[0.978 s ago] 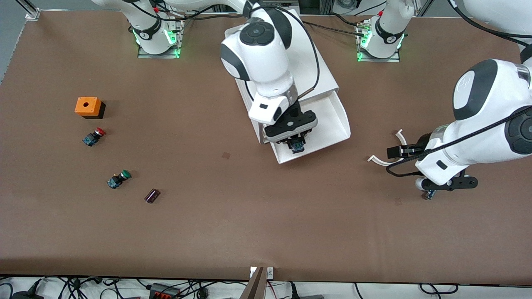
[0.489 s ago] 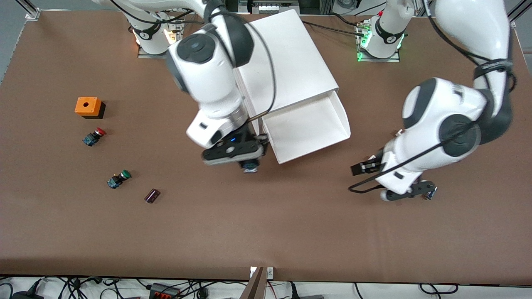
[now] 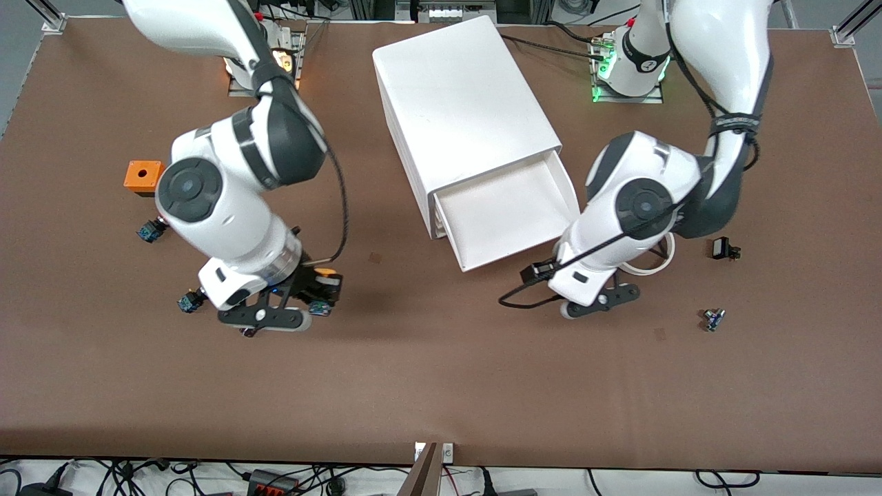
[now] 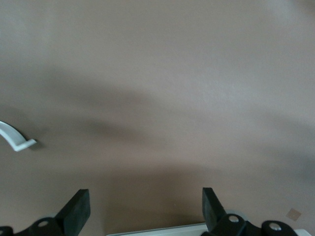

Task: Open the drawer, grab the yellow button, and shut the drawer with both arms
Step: 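Push the drawer shut with the left gripper while the right gripper carries the button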

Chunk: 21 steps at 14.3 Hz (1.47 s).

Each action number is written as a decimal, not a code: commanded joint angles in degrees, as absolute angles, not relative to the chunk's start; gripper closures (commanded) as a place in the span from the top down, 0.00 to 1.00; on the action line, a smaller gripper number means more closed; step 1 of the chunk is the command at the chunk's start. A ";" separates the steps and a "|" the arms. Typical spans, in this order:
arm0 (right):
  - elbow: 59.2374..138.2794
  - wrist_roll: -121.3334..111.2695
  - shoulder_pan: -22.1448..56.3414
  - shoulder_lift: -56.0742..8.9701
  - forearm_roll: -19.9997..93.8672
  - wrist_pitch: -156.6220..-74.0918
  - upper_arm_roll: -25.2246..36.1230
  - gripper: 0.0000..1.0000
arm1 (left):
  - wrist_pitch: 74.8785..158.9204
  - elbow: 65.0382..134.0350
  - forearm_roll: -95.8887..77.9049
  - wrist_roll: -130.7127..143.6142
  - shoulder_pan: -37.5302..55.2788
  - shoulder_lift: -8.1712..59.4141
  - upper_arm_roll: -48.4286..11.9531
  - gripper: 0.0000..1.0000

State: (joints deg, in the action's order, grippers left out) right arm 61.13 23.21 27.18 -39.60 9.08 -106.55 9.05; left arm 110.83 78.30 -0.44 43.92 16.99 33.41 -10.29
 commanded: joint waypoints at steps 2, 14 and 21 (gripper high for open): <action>69.76 16.19 24.96 -37.53 9.76 -106.70 8.35 0.00 | 112.76 82.09 3.58 48.33 19.95 31.73 -9.84 1.00; 101.93 -0.87 24.26 -33.05 9.05 -137.70 8.09 0.00 | 109.35 96.24 4.22 52.29 19.60 23.38 -20.21 1.00; 106.61 -11.15 24.43 -33.31 9.31 -142.29 7.82 0.00 | 103.97 95.36 -0.35 51.42 19.86 23.29 -21.09 1.00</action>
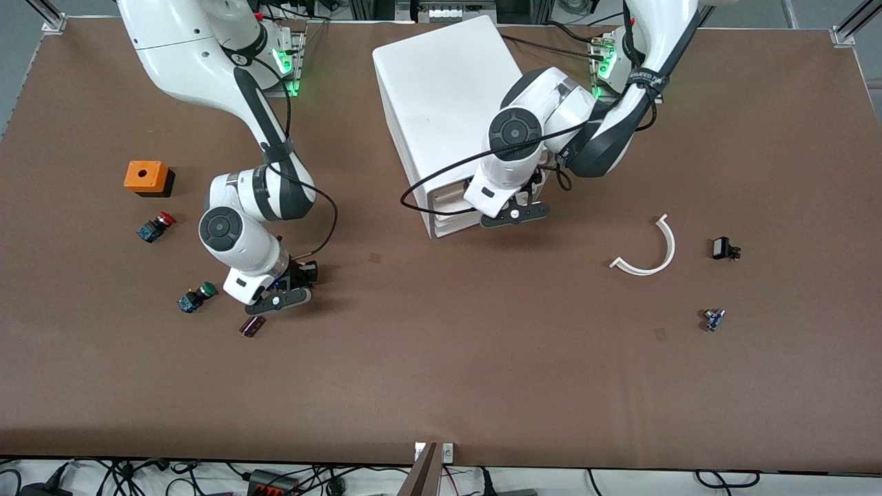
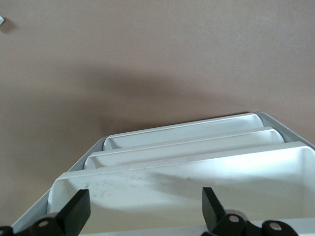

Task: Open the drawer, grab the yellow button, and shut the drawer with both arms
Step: 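Push the drawer shut with the left gripper while the right gripper carries the button, then set the button on the table with the right gripper while the left gripper withdraws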

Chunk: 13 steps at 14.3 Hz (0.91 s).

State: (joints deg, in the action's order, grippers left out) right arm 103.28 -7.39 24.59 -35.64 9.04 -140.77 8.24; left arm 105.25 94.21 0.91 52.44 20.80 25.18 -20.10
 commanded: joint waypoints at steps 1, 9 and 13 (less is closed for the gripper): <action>106.70 -11.25 24.43 -33.48 9.32 -142.29 7.74 0.00 | 103.97 95.01 0.08 51.16 19.69 23.29 -21.01 1.00; 105.82 -9.14 23.64 -33.84 10.55 -141.59 7.91 1.00 | 94.86 82.90 11.59 30.97 10.65 22.24 -19.86 1.00; 99.08 -8.70 22.86 -33.22 10.55 -132.84 8.35 1.00 | 90.97 79.02 11.61 13.68 0.65 19.78 -20.47 1.00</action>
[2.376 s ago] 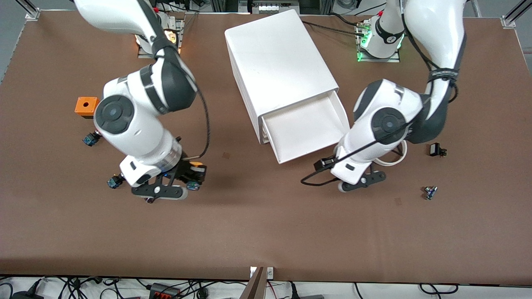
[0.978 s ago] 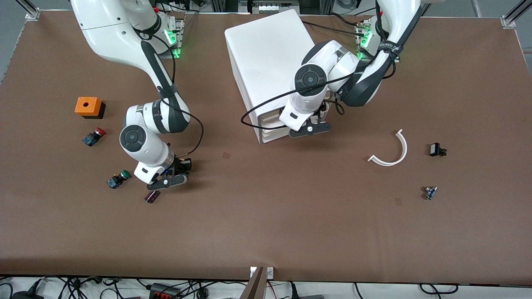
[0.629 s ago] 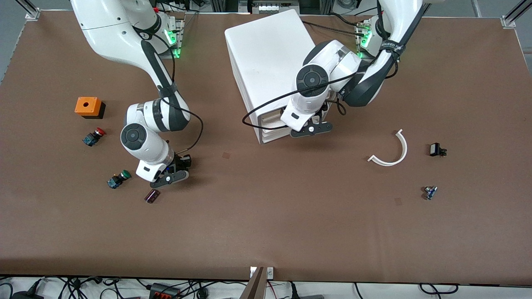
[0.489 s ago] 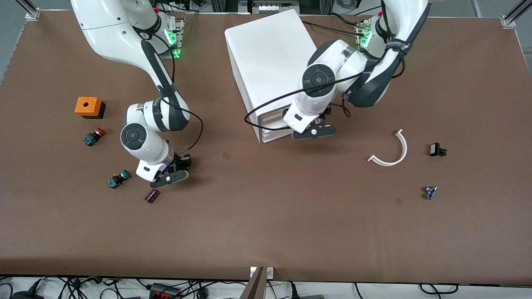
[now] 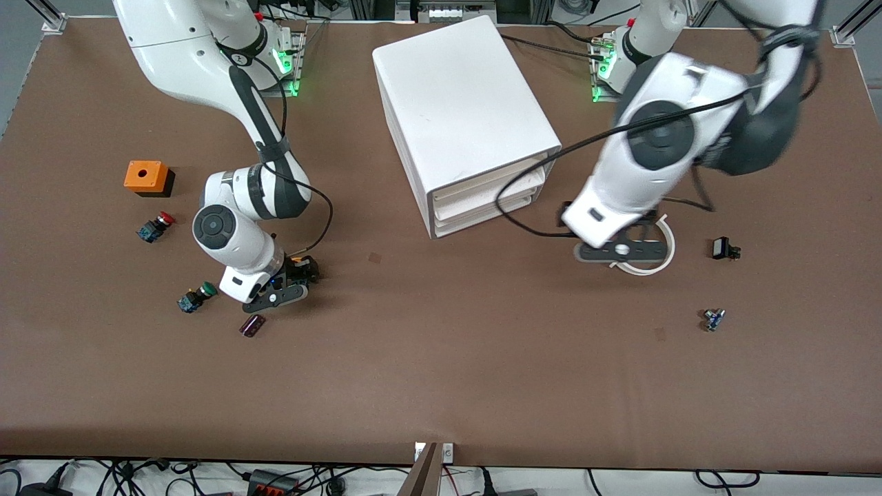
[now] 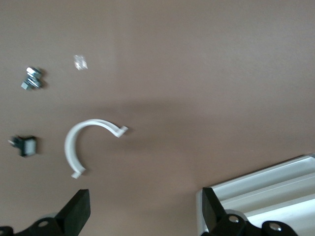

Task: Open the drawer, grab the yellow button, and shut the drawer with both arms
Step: 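Set the button on the table with the right gripper while the left gripper withdraws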

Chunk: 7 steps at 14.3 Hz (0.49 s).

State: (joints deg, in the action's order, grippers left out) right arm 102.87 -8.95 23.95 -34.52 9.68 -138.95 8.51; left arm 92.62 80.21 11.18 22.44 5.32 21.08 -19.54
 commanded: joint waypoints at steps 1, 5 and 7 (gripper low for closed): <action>96.18 -8.61 21.89 -33.22 10.55 -128.89 8.35 1.00 | 90.88 79.01 11.51 8.05 -2.69 18.56 -20.57 1.00; 88.78 -5.30 20.57 -32.96 9.85 -120.07 9.31 1.00 | 89.74 83.38 2.84 -7.18 -3.34 10.31 -10.58 1.00; 85.62 -2.47 21.00 -32.35 9.76 -114.64 10.72 1.00 | 90.09 88.83 0.97 -11.32 -2.46 5.21 -6.43 1.00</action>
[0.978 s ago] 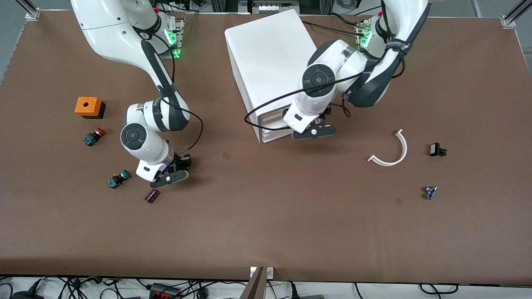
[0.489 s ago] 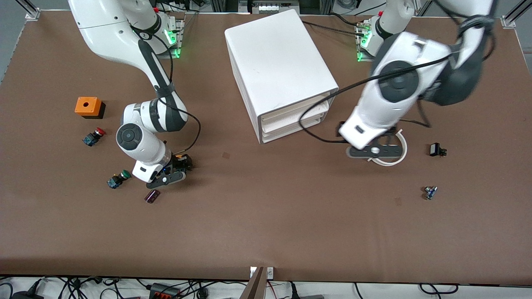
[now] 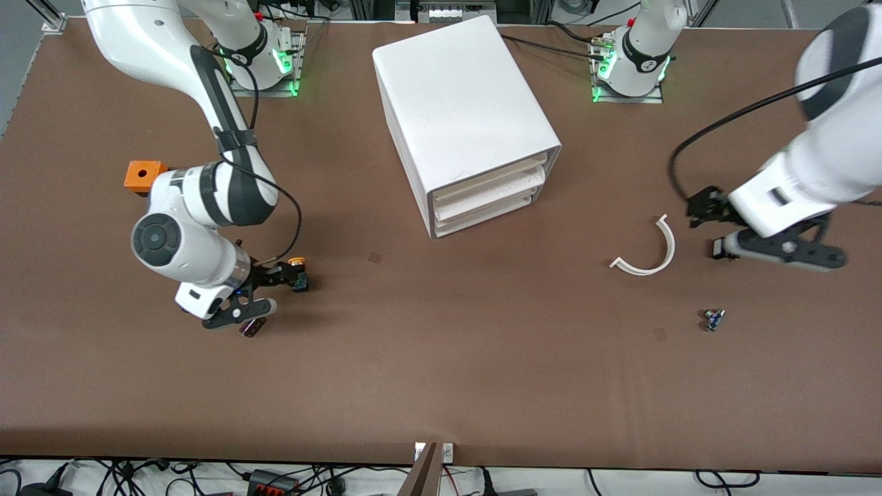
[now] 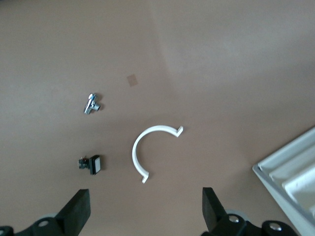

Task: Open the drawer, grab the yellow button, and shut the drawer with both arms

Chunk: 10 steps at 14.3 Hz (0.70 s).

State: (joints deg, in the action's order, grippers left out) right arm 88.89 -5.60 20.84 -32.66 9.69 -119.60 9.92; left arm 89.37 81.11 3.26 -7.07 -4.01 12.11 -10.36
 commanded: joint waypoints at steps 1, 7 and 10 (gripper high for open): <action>84.56 -2.03 20.92 -31.65 9.67 -112.00 11.33 1.00 | 90.52 90.77 0.97 -11.86 -2.46 3.27 -5.98 1.00; 82.27 -2.63 20.48 -24.97 9.67 -104.42 17.57 1.00 | 99.32 101.51 -2.35 -11.78 -0.10 -2.99 -1.69 1.00; 79.73 -2.29 20.57 -23.12 10.11 -100.83 20.56 1.00 | 99.32 100.90 -2.55 -10.20 0.62 -3.16 -1.49 1.00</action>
